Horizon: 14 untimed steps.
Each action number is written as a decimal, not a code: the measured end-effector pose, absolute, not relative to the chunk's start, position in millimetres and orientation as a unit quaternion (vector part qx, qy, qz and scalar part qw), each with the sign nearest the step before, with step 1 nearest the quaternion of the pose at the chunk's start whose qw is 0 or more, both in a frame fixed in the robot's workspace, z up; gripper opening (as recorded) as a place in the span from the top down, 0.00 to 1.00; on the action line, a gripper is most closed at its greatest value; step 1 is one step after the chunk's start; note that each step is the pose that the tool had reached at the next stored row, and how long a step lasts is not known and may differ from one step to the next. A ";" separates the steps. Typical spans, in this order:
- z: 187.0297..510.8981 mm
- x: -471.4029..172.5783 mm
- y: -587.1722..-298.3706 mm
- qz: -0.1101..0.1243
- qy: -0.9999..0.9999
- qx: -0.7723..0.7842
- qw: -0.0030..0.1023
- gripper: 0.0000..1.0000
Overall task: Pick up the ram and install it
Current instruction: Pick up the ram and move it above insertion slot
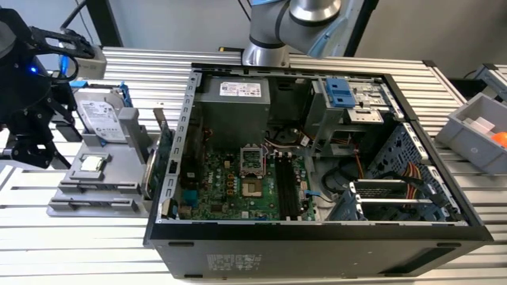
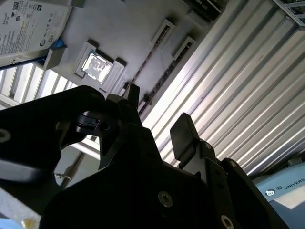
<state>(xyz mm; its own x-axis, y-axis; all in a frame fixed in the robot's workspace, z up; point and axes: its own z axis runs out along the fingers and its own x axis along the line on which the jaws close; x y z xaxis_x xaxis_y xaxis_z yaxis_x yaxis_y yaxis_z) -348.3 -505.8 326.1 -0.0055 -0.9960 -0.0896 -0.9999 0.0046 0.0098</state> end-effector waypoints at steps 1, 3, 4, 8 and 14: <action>325.7 -348.3 -505.7 0.035 0.710 -0.703 0.028 0.00; 324.5 -348.5 -505.7 0.035 0.710 -0.703 0.028 0.00; 323.8 -348.5 -505.6 0.035 0.710 -0.703 0.028 0.00; 319.8 -348.6 -505.3 0.035 0.710 -0.703 0.028 0.00; 317.0 -348.6 -505.2 0.035 0.710 -0.703 0.028 0.00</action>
